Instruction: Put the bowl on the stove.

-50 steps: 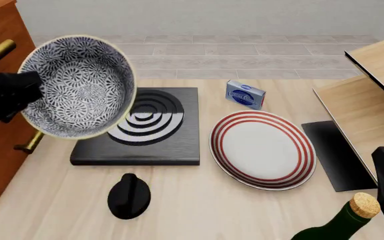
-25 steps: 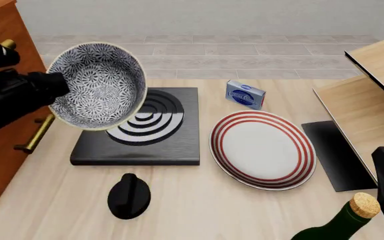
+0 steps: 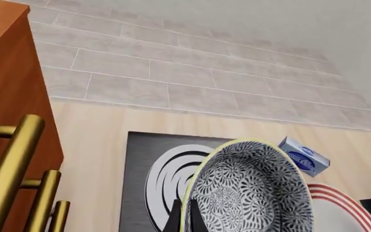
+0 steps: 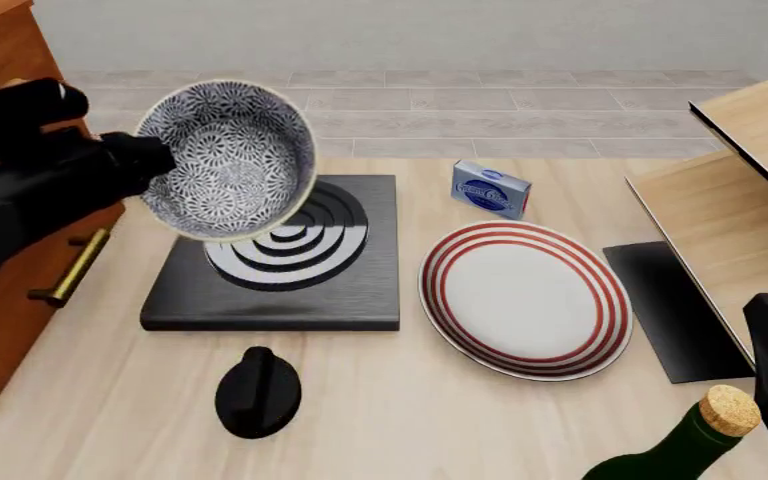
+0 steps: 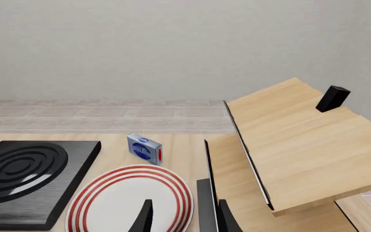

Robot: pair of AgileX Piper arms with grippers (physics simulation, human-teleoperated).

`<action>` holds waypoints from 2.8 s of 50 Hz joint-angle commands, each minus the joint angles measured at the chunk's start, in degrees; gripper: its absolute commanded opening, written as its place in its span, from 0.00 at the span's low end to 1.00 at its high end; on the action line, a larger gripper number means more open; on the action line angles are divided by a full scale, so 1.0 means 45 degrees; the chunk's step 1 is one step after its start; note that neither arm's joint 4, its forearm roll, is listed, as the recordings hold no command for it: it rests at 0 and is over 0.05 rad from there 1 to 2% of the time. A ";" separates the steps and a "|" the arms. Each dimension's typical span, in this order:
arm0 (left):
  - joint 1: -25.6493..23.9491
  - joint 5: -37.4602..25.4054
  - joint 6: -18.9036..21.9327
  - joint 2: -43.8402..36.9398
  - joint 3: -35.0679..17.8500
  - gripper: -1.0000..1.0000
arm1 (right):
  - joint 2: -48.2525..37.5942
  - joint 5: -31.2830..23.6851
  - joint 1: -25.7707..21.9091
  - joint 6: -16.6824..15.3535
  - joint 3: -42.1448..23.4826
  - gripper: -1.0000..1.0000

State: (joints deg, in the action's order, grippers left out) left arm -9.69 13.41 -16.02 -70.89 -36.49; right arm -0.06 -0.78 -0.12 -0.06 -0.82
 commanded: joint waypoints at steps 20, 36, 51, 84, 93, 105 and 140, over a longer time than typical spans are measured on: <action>-0.0023 0.0796 -0.0688 -0.1483 -0.0619 0.00 | 0.0000 0.0001 0.0001 0.0004 0.0000 1.00; -0.0507 0.2130 -0.2169 -0.2471 -0.0227 0.00 | 0.0000 0.0001 0.0000 0.0001 0.0000 1.00; -0.0476 0.2292 -0.2032 -0.3009 -0.0322 0.00 | 0.0000 -0.0003 0.0000 0.0002 0.0000 1.00; -0.0437 0.3193 -0.2034 -0.4486 -0.0555 0.00 | 0.0000 -0.0001 0.0002 -0.0002 0.0000 1.00; -0.0433 0.3544 -0.2174 -0.4873 -0.0517 0.00 | 0.0000 0.0002 0.0001 -0.0001 0.0000 1.00; -0.0408 0.3924 -0.2228 -0.5292 -0.0491 0.00 | 0.0000 0.0002 0.0004 0.0000 0.0000 1.00; 0.0145 0.3950 -0.1597 -0.5126 -0.0416 1.00 | 0.0000 0.0000 0.0002 0.0004 0.0000 1.00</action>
State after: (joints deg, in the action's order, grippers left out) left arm -9.76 31.16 -24.06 -94.65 -38.43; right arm -0.06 -0.78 -0.12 -0.06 -0.82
